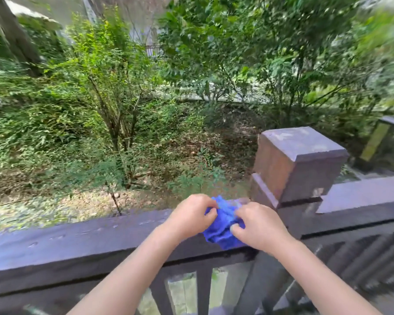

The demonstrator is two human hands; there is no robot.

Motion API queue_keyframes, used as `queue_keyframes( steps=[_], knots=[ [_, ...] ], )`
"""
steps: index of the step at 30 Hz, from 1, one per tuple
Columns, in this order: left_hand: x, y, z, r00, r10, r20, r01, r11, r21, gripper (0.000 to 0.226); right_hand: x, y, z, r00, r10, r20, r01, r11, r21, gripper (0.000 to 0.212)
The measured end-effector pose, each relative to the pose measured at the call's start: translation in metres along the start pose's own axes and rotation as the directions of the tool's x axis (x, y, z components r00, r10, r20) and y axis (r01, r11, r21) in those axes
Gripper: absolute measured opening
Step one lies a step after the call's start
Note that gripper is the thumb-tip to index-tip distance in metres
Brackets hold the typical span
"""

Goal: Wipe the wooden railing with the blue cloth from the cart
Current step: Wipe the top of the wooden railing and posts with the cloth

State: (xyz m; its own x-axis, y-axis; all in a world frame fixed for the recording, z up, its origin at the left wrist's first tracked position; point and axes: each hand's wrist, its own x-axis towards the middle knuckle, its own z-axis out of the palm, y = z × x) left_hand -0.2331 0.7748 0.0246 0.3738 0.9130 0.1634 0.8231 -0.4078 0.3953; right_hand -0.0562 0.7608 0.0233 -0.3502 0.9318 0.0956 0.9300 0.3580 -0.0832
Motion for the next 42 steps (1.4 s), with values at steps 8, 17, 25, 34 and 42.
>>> queue_keyframes(
  steps=[8,17,25,34,42],
  knots=[
    [-0.008,0.001,0.050,0.995,-0.088,0.051,0.070,0.954,0.293,0.051,0.005,-0.016,0.043,0.988,0.148,0.048,-0.152,0.983,0.106,0.051],
    [0.037,0.001,0.059,0.987,-0.109,0.118,0.071,0.956,0.285,0.055,0.038,-0.004,0.052,0.960,0.272,0.065,-0.279,0.943,0.179,0.056],
    [0.041,-0.022,0.044,0.974,-0.195,0.118,0.159,0.953,0.258,0.054,0.073,-0.018,0.057,0.965,0.261,-0.025,-0.253,0.950,0.181,0.053],
    [-0.085,-0.071,0.018,0.921,-0.386,-0.042,0.371,0.842,0.391,0.055,0.045,-0.124,0.073,0.999,-0.043,-0.005,0.043,0.972,0.231,0.054],
    [-0.059,-0.031,0.038,0.925,-0.377,-0.047,0.372,0.873,0.315,0.054,0.030,-0.056,0.065,0.998,-0.059,0.019,0.056,0.988,0.141,0.054]
  ],
)
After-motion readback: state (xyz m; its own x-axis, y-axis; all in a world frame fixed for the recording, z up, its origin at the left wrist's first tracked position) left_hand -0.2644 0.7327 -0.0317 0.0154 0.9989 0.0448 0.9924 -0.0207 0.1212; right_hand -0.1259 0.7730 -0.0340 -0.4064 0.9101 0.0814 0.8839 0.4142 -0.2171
